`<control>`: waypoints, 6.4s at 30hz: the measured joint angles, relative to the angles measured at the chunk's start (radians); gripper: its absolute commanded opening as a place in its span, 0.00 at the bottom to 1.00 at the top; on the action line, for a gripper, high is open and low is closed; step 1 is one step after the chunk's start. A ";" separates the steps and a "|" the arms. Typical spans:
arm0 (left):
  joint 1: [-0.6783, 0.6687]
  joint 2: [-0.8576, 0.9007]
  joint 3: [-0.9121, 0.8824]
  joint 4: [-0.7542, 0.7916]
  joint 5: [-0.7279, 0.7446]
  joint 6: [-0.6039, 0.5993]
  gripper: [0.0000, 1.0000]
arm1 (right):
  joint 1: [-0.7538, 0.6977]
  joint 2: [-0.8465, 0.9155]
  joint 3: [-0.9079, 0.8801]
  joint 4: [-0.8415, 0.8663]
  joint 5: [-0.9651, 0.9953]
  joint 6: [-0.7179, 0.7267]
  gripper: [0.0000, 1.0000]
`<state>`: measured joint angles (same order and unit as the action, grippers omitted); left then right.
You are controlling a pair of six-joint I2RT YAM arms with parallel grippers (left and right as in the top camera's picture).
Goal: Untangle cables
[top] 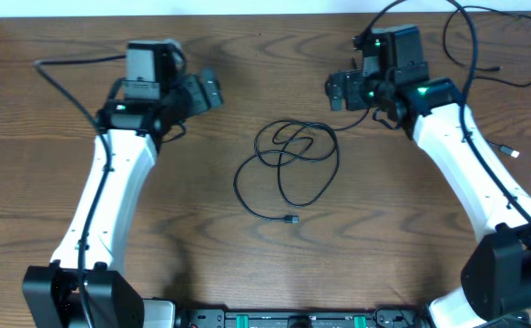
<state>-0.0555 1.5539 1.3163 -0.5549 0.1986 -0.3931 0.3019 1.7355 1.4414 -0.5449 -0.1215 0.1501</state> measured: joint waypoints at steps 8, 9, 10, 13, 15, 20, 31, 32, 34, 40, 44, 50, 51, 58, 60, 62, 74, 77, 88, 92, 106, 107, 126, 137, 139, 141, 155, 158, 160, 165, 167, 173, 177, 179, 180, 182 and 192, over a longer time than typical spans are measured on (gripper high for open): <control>0.056 0.000 0.000 -0.088 -0.060 -0.101 0.99 | 0.068 0.119 0.002 0.092 0.011 -0.064 0.99; 0.056 0.000 0.000 -0.093 -0.071 -0.110 0.99 | 0.072 0.132 0.002 0.095 0.014 -0.067 0.99; 0.056 0.000 0.000 -0.097 -0.079 -0.121 0.99 | 0.075 0.142 0.002 0.097 0.017 -0.069 0.99; 0.055 0.000 0.000 -0.100 -0.093 -0.135 0.99 | 0.082 0.168 0.002 0.103 0.031 -0.074 0.99; 0.055 0.000 0.000 -0.100 -0.098 -0.140 0.99 | 0.082 0.177 0.002 0.109 0.037 -0.076 0.99; 0.055 0.000 0.000 -0.100 -0.101 -0.153 0.99 | 0.082 0.182 0.002 0.129 0.050 -0.080 0.99; 0.051 0.000 0.000 -0.139 -0.101 -0.154 0.99 | 0.089 0.249 0.002 0.170 0.053 -0.092 0.99; 0.051 0.000 0.000 -0.140 -0.101 -0.154 0.99 | 0.091 0.260 0.002 0.171 0.054 -0.094 0.99; 0.051 0.000 0.000 -0.141 -0.101 -0.154 0.99 | 0.098 0.278 0.002 0.158 0.054 -0.100 0.99; 0.051 0.000 0.000 -0.147 -0.101 -0.154 0.99 | 0.151 0.280 0.007 -0.020 0.020 -0.149 0.99; 0.051 0.000 0.000 -0.150 -0.101 -0.154 0.99 | 0.178 0.287 0.007 -0.080 0.041 -0.163 0.99; 0.050 0.000 0.000 -0.154 -0.101 -0.154 0.99 | 0.175 0.328 0.007 -0.117 0.084 -0.163 0.99; 0.050 0.000 0.000 -0.156 -0.101 -0.154 0.99 | 0.175 0.332 0.007 -0.119 0.088 -0.163 0.99; 0.050 0.000 0.000 -0.167 -0.101 -0.157 0.99 | 0.135 0.369 0.010 -0.112 0.130 -0.166 0.14; 0.050 0.000 0.000 -0.167 -0.101 -0.157 0.99 | 0.120 0.371 0.011 -0.098 0.146 -0.166 0.01; 0.050 0.000 0.000 -0.167 -0.101 -0.157 0.99 | 0.104 0.375 0.011 -0.065 0.163 -0.166 0.01; 0.050 0.000 0.000 -0.168 -0.101 -0.157 0.99 | -0.156 0.399 0.090 0.138 0.253 -0.167 0.01; 0.050 0.000 0.000 -0.167 -0.100 -0.157 0.99 | -0.207 0.399 0.090 0.124 0.225 -0.178 0.01; 0.050 0.000 0.000 -0.168 -0.096 -0.157 0.99 | -0.213 0.399 0.097 -0.097 0.204 -0.126 0.56; 0.050 0.000 0.000 -0.171 -0.096 -0.157 0.99 | -0.213 0.393 0.130 -0.168 0.211 -0.111 0.99; 0.050 0.000 0.000 -0.181 -0.091 -0.157 0.99 | -0.213 0.072 0.229 -0.109 0.216 -0.074 0.99; 0.050 0.000 0.000 -0.181 -0.089 -0.157 0.99 | -0.213 0.058 0.229 -0.080 0.216 -0.074 0.99; 0.050 -0.114 0.000 -0.205 -0.089 -0.080 0.99 | -0.213 -0.201 0.229 -0.146 0.216 -0.087 0.99; 0.048 -0.282 0.000 -0.276 -0.156 -0.035 0.99 | -0.213 -0.488 0.007 -0.110 0.215 -0.118 0.99; 0.049 -0.316 0.000 -0.276 -0.164 -0.027 0.99 | -0.213 -0.563 -0.054 -0.093 0.216 -0.121 0.99; 0.048 -0.343 0.000 -0.276 -0.170 -0.024 0.99 | -0.213 -0.642 -0.116 -0.082 0.216 -0.122 0.99; 0.048 -0.359 0.000 -0.285 -0.179 -0.024 0.99 | -0.219 -0.908 -0.378 -0.034 0.168 -0.129 0.99; 0.048 -0.360 0.000 -0.300 -0.179 -0.024 0.99 | -0.256 -0.958 -0.399 -0.034 0.150 -0.132 0.99; 0.048 -0.363 0.000 -0.303 -0.179 -0.024 0.99 | -0.317 -1.007 -0.407 -0.036 0.115 -0.132 0.99; 0.048 -0.390 0.000 -0.305 -0.179 -0.024 0.99 | -0.475 -1.123 -0.411 -0.096 -0.048 -0.117 0.99; 0.048 -0.401 0.000 -0.306 -0.179 -0.024 0.99 | -0.520 -1.146 -0.412 -0.138 -0.114 -0.112 0.99; 0.048 -0.406 0.000 -0.324 -0.179 -0.024 1.00 | -0.561 -1.218 -0.428 -0.223 -0.299 -0.100 0.99; 0.048 -0.406 0.000 -0.329 -0.179 -0.024 0.99 | -0.560 -1.277 -0.428 -0.252 -0.346 -0.098 0.99; 0.048 -0.406 0.000 -0.331 -0.179 -0.024 1.00 | -0.552 -1.311 -0.428 -0.253 -0.355 -0.098 0.99; 0.048 -0.406 0.000 -0.331 -0.179 -0.024 1.00 | -0.545 -1.328 -0.428 -0.253 -0.359 -0.098 0.99; 0.048 -0.406 0.000 -0.331 -0.179 -0.024 0.99 | -0.528 -1.373 -0.428 -0.253 -0.364 -0.098 0.99; 0.048 -0.406 0.000 -0.332 -0.179 -0.024 1.00 | -0.517 -1.543 -0.422 -0.277 -0.349 -0.109 0.99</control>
<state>-0.0074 1.1481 1.3163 -0.8864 0.0196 -0.4175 -0.2146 0.1921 1.0191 -0.8223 -0.4709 0.0406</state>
